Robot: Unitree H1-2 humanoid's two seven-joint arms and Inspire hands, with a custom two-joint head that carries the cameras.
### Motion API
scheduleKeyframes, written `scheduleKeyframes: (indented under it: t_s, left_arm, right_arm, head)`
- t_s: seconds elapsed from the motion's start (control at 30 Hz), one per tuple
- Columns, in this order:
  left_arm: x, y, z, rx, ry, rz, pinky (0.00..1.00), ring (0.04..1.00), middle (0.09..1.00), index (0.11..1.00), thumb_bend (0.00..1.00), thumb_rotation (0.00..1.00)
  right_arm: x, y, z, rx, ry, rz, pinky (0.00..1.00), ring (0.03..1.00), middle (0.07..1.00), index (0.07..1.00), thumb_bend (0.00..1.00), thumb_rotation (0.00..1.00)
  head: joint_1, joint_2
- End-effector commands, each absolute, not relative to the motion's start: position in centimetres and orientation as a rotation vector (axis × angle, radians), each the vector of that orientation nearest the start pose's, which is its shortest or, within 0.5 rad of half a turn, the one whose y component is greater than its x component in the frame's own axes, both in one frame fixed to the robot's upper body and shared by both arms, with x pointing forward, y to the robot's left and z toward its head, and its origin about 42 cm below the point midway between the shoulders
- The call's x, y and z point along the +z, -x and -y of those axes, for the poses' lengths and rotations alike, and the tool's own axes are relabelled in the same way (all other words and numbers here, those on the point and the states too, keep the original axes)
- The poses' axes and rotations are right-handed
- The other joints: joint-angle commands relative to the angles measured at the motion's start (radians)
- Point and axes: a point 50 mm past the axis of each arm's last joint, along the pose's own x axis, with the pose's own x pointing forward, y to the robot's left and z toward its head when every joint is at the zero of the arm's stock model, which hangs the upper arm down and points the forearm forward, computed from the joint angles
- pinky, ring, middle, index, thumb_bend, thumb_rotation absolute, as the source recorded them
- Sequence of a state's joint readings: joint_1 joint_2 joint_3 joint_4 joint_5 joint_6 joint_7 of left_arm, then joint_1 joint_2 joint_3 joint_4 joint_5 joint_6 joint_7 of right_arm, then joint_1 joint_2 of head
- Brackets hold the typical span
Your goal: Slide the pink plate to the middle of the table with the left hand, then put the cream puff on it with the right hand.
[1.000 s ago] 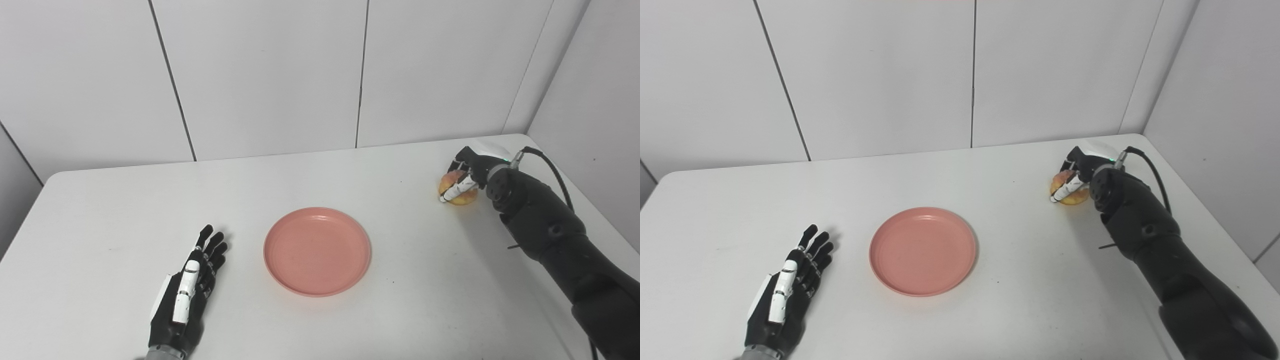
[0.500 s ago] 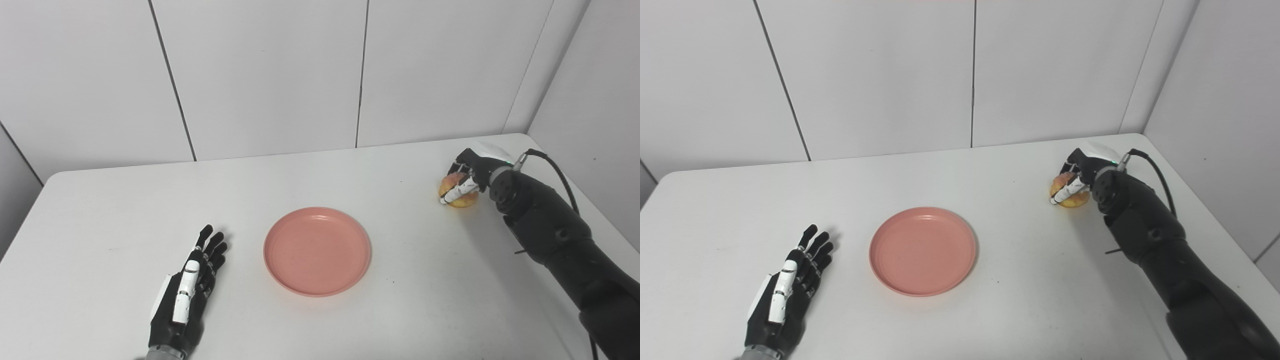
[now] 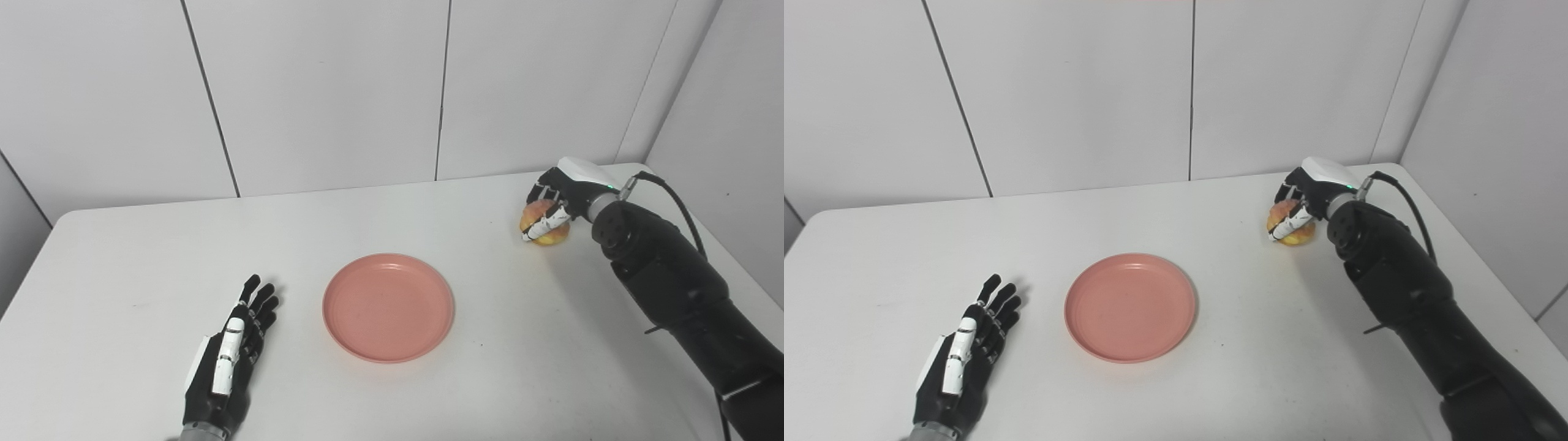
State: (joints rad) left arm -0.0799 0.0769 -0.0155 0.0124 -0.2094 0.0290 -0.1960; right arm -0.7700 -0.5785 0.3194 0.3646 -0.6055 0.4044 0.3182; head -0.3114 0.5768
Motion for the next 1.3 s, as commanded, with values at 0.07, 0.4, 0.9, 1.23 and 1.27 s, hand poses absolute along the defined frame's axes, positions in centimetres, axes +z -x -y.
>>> scheduleKeyframes:
  t_s: [0.07,0.4,0.9,1.23,1.27]
  left_arm:
    - [9.0,-29.7,-21.2,-0.213,0.129,-0.1,0.97,0.953,0.955,0.948,0.4,1.0]
    - [9.0,-29.8,-20.5,-0.218,0.116,-0.097,0.96,0.952,0.956,0.949,0.41,1.0]
    - [9.2,-29.9,-19.4,-0.216,0.117,-0.092,0.95,0.947,0.949,0.938,0.44,1.0]
    - [9.4,-30.0,-18.7,-0.208,0.127,-0.086,0.95,0.946,0.949,0.941,0.43,1.0]
    - [9.4,-30.0,-18.6,-0.209,0.129,-0.085,0.95,0.947,0.95,0.942,0.43,1.0]
  right_arm:
    - [33.9,-48.9,30.7,0.016,1.273,-0.012,0.36,0.439,0.448,0.535,0.52,0.0]
    - [36.0,-47.0,26.1,0.098,1.274,0.136,0.34,0.432,0.433,0.533,0.52,0.0]
    - [35.8,-44.2,19.5,0.259,1.252,0.31,0.33,0.411,0.442,0.54,0.52,0.0]
    - [34.6,-43.2,16.4,0.361,1.253,0.328,0.3,0.387,0.429,0.543,0.52,0.0]
    - [34.3,-43.2,16.0,0.367,1.254,0.326,0.3,0.386,0.43,0.543,0.52,0.0]
  head:
    - [0.014,0.003]
    - [0.047,0.011]
    - [0.109,0.029]
    - [0.145,0.038]
    - [0.153,0.04]
